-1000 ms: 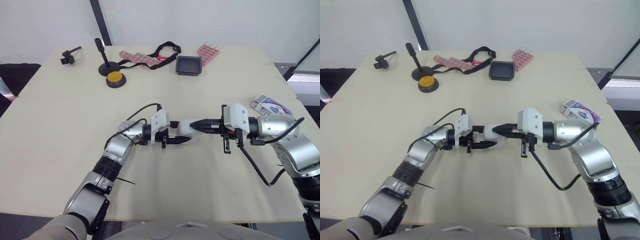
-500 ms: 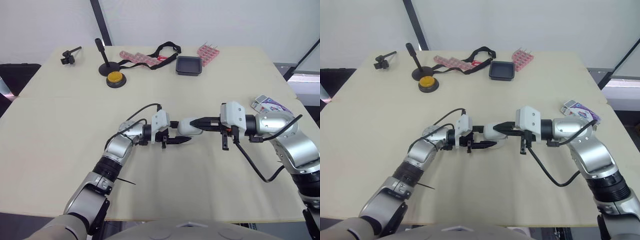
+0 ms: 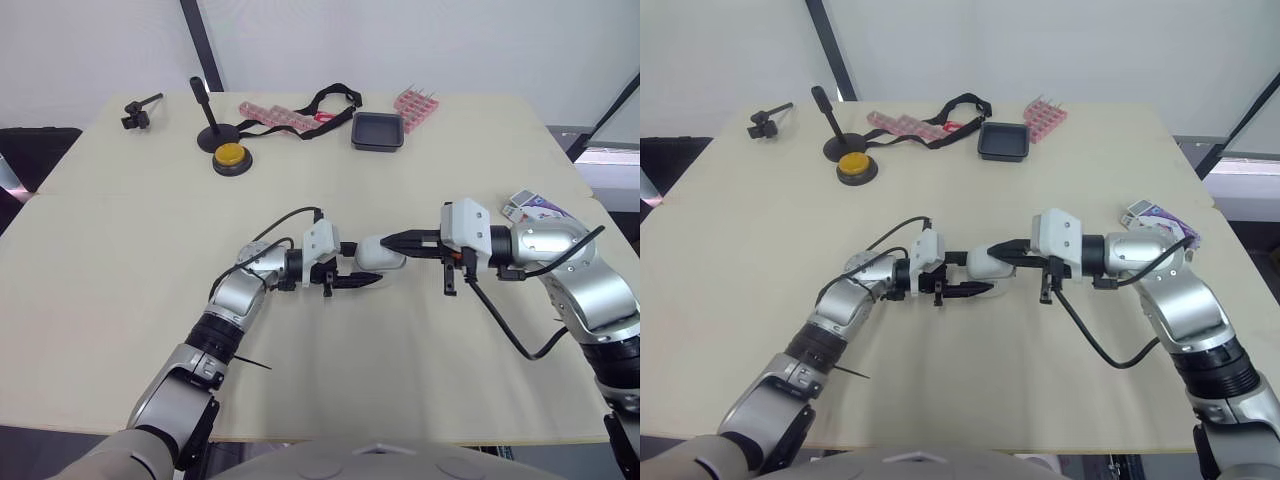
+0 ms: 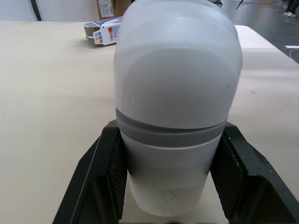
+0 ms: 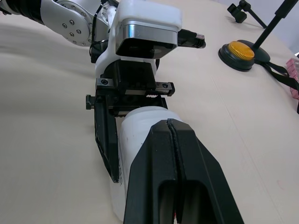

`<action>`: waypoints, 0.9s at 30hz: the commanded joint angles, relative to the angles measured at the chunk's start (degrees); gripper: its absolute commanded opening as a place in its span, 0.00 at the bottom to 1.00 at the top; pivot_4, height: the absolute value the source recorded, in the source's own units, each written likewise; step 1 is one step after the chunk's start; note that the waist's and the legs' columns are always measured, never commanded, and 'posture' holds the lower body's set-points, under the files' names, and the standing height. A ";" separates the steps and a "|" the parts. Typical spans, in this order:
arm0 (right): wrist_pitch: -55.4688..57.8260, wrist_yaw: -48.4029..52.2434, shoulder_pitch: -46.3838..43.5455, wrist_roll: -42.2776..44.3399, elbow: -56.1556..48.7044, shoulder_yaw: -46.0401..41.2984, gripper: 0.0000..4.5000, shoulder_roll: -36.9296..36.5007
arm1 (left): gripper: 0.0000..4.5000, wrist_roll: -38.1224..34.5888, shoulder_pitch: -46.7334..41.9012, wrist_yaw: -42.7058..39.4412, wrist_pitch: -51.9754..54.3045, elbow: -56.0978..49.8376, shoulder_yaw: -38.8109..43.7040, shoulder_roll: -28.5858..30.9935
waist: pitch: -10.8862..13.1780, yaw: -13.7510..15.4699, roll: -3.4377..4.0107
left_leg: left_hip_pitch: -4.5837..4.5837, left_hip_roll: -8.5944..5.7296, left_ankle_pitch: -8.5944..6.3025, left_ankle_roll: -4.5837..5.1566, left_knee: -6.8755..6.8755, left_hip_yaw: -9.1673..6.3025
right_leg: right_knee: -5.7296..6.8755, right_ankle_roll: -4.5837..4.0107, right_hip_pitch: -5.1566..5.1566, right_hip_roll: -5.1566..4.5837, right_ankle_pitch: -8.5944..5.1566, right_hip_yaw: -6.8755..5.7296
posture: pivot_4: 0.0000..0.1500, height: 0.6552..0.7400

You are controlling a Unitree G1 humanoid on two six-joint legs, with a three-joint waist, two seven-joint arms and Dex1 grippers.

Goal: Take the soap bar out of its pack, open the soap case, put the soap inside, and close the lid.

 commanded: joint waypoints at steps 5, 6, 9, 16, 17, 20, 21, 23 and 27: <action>1.57 -1.00 0.93 -3.62 3.29 2.39 0.01 -0.98 | 0.44 0.05 0.19 -0.16 0.77 -1.16 0.33 0.59 | -0.02 -0.05 -0.01 | 0.04 0.00 0.00 0.00 0.00 0.00 | 0.00 -0.01 0.05 0.00 -0.01 0.01 | 1.00 0.87; 1.58 -0.82 1.00 -3.72 3.59 2.69 0.01 -1.06 | 0.44 0.03 0.12 -0.14 0.80 -1.13 0.38 0.58 | -0.03 -0.05 -0.01 | 0.05 0.00 0.00 0.00 0.00 0.00 | 0.00 -0.01 0.06 0.00 -0.01 0.01 | 1.00 0.87; 1.42 -0.20 1.36 -4.02 4.19 3.57 0.01 -1.27 | 0.44 -0.03 0.09 -0.07 0.86 -1.20 0.48 0.57 | -0.04 -0.07 -0.02 | 0.09 0.01 0.00 0.00 -0.01 0.00 | -0.02 -0.02 0.11 -0.01 -0.01 0.00 | 1.00 0.87; 0.43 0.10 1.73 -4.17 5.53 3.98 0.01 -1.23 | 0.44 -0.13 0.31 0.15 1.08 -1.58 0.54 0.48 | -0.06 -0.18 -0.04 | 0.27 0.01 0.00 -0.01 -0.06 0.00 | -0.07 -0.04 0.31 -0.04 -0.02 0.00 | 1.00 0.87; 0.19 0.09 1.73 -4.11 5.72 3.87 0.01 -1.21 | 0.44 -0.16 0.34 0.15 1.11 -1.62 0.55 0.47 | -0.06 -0.19 -0.04 | 0.28 0.01 0.00 -0.01 -0.06 0.00 | -0.08 -0.04 0.33 -0.05 -0.02 0.00 | 1.00 0.87; -1.71 -1.49 1.08 -3.44 7.23 1.13 0.01 -0.56 | 0.44 -0.33 0.60 0.10 1.32 -2.03 0.59 0.57 | -0.06 -0.23 -0.04 | 0.32 0.01 -0.01 -0.01 -0.08 0.00 | -0.10 -0.05 0.37 -0.10 -0.03 0.00 | 1.00 0.87; -1.79 -1.53 0.89 -1.62 7.94 -1.17 0.01 -0.57 | 0.44 -0.45 0.69 0.00 1.48 -2.27 0.63 0.69 | -0.06 -0.24 -0.05 | 0.33 0.01 -0.01 -0.01 -0.08 0.00 | -0.11 -0.05 0.37 -0.10 -0.03 0.00 | 1.00 0.87; -2.15 -1.15 0.97 1.56 9.10 -5.15 0.01 -0.73 | 0.44 -0.89 0.77 -0.22 2.12 -2.77 0.80 0.91 | -0.03 -0.19 -0.09 | 0.30 0.01 -0.01 -0.01 -0.08 0.00 | -0.13 -0.05 0.37 -0.10 -0.03 0.00 | 1.00 0.87; -3.68 2.15 4.02 7.30 8.98 -11.87 0.26 -1.33 | 0.44 -2.60 0.53 -0.80 5.08 -3.79 1.45 1.37 | 0.04 -0.06 0.01 | -0.01 -0.03 -0.01 0.00 -0.14 -0.01 | -0.22 -0.04 0.11 -0.01 -0.02 -0.05 | 1.00 0.87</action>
